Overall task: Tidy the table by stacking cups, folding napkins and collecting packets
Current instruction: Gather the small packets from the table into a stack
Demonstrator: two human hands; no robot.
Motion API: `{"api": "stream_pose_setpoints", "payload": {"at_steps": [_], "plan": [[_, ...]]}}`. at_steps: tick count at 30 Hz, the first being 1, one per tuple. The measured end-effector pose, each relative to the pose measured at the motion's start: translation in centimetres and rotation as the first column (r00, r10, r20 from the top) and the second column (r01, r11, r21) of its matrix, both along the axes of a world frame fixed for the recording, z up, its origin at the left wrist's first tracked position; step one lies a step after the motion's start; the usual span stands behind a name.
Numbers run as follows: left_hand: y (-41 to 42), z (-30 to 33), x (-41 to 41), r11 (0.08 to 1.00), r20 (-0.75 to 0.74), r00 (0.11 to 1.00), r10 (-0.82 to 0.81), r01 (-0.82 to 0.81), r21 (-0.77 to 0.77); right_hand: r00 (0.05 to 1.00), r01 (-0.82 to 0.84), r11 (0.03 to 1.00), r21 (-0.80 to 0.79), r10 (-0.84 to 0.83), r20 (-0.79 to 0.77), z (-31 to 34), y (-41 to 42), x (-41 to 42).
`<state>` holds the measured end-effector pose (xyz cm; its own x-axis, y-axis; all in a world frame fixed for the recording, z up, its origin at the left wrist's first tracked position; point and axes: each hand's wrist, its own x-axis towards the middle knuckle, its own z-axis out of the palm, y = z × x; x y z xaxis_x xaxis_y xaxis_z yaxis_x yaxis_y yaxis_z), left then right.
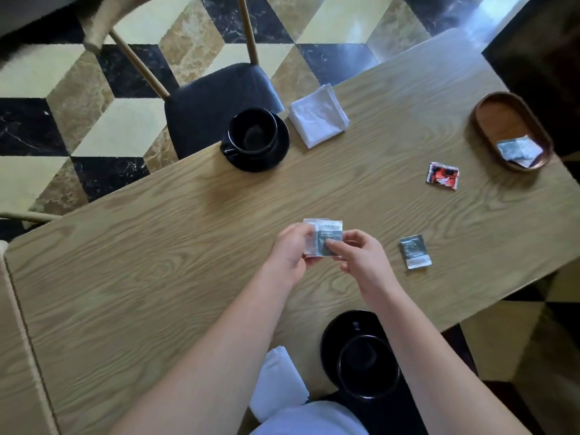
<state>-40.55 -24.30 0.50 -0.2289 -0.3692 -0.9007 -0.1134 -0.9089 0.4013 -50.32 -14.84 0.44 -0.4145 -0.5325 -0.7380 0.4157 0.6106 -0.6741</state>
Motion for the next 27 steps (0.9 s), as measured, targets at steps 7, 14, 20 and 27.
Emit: {"api": "stream_pose_setpoints", "payload": {"at_steps": [7,14,20,27], "plan": [[3.6,0.1,-2.9,0.989,-0.095,0.988,-0.125,0.117,-0.088,0.985,-0.136,0.991,0.002,0.136,-0.109,0.9,3.2,-3.7],[3.9,1.0,-3.4,0.993,-0.069,0.992,-0.106,0.102,-0.053,0.762,0.004,0.873,0.488,0.313,-0.567,-2.7,5.5,-12.3],[4.0,1.4,-3.6,0.994,-0.073,0.992,-0.102,0.099,-0.049,0.685,-0.065,0.781,0.621,0.487,-0.541,-5.0,6.7,-11.7],[3.8,1.1,-3.2,0.993,-0.057,0.993,-0.107,0.104,-0.058,0.785,-0.112,0.841,0.529,0.401,-0.472,-5.1,6.8,-10.2]]}}
